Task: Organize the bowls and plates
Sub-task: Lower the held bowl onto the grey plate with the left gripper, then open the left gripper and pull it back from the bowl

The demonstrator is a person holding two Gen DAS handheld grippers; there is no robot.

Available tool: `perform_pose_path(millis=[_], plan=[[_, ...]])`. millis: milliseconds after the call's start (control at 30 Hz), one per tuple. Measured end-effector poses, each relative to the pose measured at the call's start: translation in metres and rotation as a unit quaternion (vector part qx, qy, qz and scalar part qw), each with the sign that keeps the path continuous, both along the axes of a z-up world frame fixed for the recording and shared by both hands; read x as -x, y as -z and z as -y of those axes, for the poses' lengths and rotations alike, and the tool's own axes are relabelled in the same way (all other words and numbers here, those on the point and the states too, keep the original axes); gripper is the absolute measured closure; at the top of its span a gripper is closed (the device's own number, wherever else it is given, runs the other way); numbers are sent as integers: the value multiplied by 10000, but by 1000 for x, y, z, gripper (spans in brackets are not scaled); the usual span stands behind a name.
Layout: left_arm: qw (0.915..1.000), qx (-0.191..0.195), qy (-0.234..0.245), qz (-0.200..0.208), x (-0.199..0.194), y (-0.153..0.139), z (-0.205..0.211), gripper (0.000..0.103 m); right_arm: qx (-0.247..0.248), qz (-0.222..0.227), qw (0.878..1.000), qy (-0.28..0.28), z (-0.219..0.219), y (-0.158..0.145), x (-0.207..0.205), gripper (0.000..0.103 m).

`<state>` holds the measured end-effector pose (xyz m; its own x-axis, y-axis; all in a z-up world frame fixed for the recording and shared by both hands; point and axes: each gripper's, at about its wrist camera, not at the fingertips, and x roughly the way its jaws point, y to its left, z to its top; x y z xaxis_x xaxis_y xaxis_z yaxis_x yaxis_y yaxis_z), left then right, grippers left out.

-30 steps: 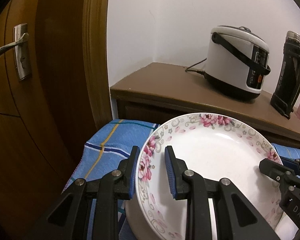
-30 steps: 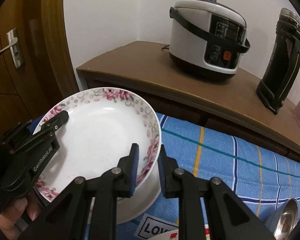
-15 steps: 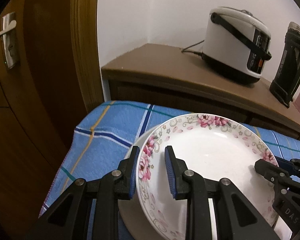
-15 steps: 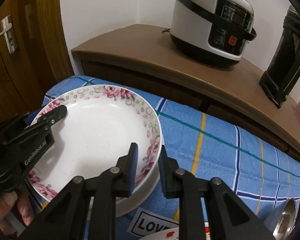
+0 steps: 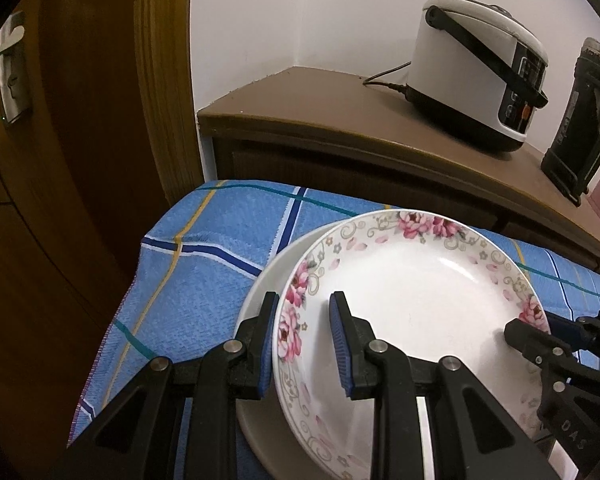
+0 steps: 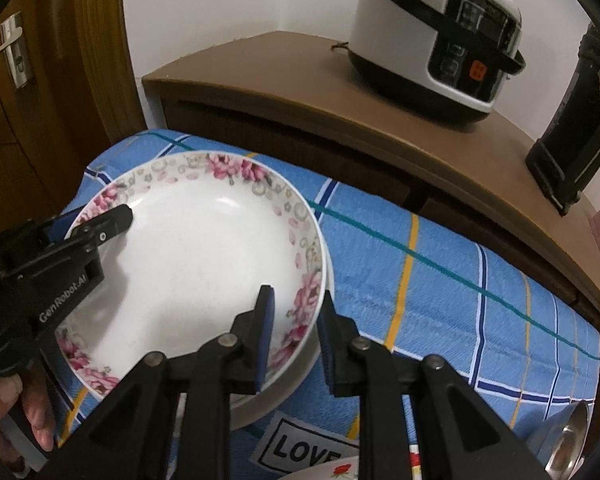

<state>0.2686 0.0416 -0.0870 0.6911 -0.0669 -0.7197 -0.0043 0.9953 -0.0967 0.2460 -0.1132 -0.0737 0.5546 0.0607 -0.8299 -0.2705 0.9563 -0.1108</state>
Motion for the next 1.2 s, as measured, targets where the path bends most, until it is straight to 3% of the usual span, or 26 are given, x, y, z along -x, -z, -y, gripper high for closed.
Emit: perform_pose_path(millis=[867, 933, 967, 1000, 1033, 1067, 1200], plan=[[9998, -7, 194, 32, 4, -1, 2, 75, 51, -9, 10000, 17, 0, 1, -1, 77], [9997, -84, 219, 26, 5, -1, 5, 69, -7, -13, 10000, 58, 2, -1, 1, 73], [9996, -108, 239, 45, 6, -1, 6, 63, -76, 19, 10000, 52, 3, -3, 4, 66], [9996, -148, 228, 82, 8, -2, 7, 56, -119, 97, 9999, 32, 4, -7, 8, 53], [9996, -188, 192, 131, 9, -3, 7, 43, -118, 160, 9998, 19, 4, -9, 11, 47], [9995, -202, 157, 209, 11, -6, 6, 37, -99, 234, 9997, 7, 5, -12, 15, 46], [9990, -139, 54, 413, 17, -10, 0, 36, -287, 439, 9986, 93, 18, -28, 35, 44]])
